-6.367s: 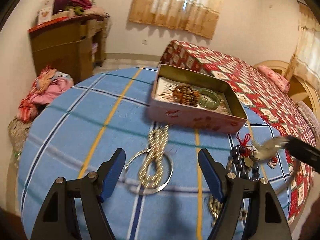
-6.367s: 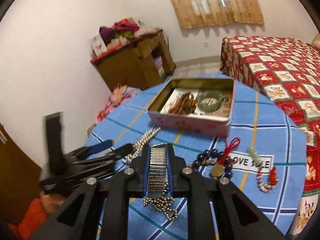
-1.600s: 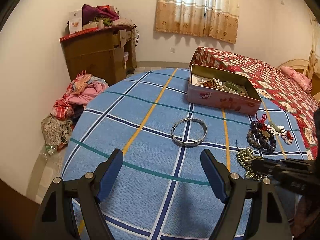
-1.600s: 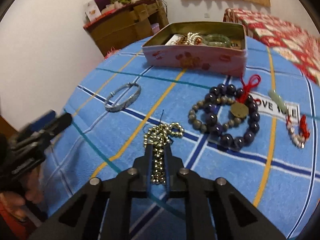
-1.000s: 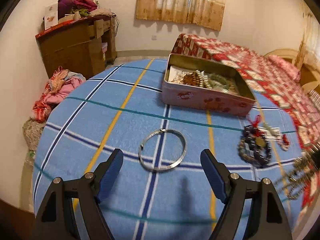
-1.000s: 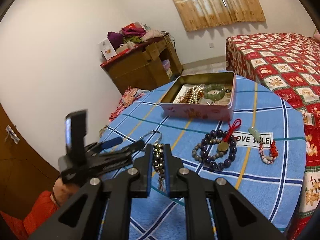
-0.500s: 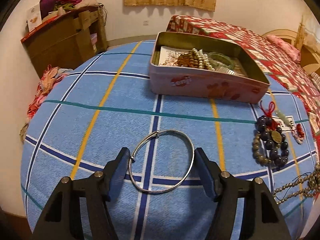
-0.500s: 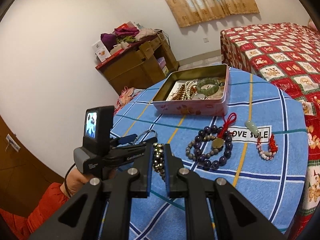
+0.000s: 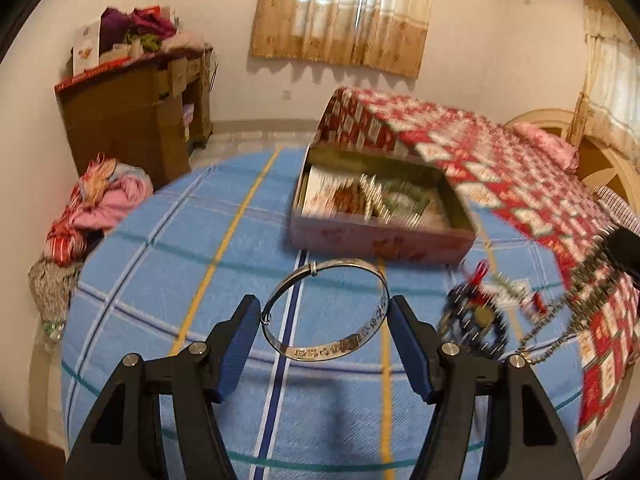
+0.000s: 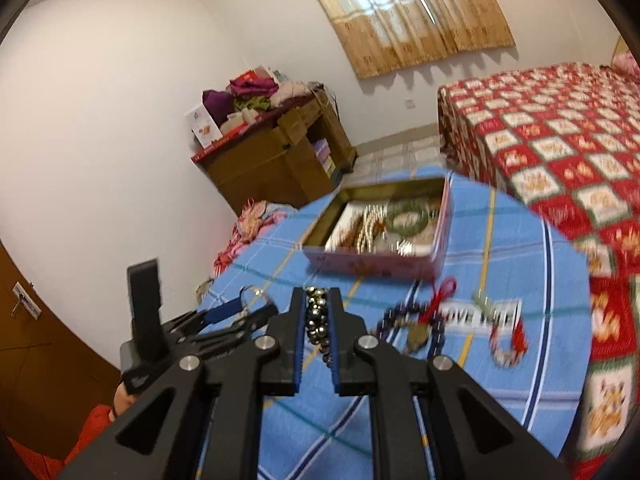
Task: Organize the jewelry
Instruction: 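Grasp the silver bangle with the left tool while the right tool holds the bead chain, then carry the silver bangle and bead chain into the tin and open both tools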
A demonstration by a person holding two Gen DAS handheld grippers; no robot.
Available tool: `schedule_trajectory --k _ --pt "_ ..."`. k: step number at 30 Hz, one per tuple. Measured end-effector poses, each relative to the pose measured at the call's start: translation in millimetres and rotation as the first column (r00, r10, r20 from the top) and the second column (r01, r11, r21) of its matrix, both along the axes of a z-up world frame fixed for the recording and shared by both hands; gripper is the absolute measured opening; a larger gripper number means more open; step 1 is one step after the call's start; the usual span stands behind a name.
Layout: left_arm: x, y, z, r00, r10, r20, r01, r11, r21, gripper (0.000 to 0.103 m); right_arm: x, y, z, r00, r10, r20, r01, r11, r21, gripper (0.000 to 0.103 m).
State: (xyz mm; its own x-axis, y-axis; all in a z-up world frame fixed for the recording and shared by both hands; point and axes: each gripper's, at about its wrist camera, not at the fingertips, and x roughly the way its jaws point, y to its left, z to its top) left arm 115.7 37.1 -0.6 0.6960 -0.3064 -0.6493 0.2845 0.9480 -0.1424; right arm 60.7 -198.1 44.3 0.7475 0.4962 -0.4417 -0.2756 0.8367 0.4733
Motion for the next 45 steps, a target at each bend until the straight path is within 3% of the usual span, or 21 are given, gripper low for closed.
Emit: schedule_trajectory --k 6,10,15,21,24,31,45 --pt "29 -14 38 0.996 -0.022 0.091 0.025 0.999 -0.025 0.066 45 -12 45 0.995 0.001 0.098 -0.005 0.999 0.042 0.013" --pt "57 -28 45 0.992 -0.027 0.12 0.029 0.999 -0.02 0.066 90 -18 50 0.994 -0.015 0.107 0.006 0.996 0.084 0.013" --pt "97 -43 37 0.991 -0.03 0.127 0.032 0.999 -0.018 0.066 138 -14 24 0.997 -0.054 0.06 0.049 0.996 0.079 0.013" --pt "140 -70 3 0.996 -0.034 0.087 0.031 0.999 0.032 0.066 179 -10 -27 0.997 -0.07 -0.042 0.072 0.996 0.043 0.013" --pt "153 -72 -12 0.998 -0.036 0.049 0.035 0.999 0.023 0.066 185 -12 -42 0.994 -0.078 -0.075 0.081 0.996 0.037 0.013" --pt "159 -77 -22 0.998 -0.026 0.049 0.024 0.999 0.046 0.066 188 -12 -55 0.992 -0.088 -0.093 0.092 0.995 0.037 0.013" --pt "165 -87 -40 0.997 0.008 0.073 -0.019 0.989 0.145 0.066 181 -9 -61 0.983 -0.184 -0.008 0.184 0.982 -0.052 0.013"
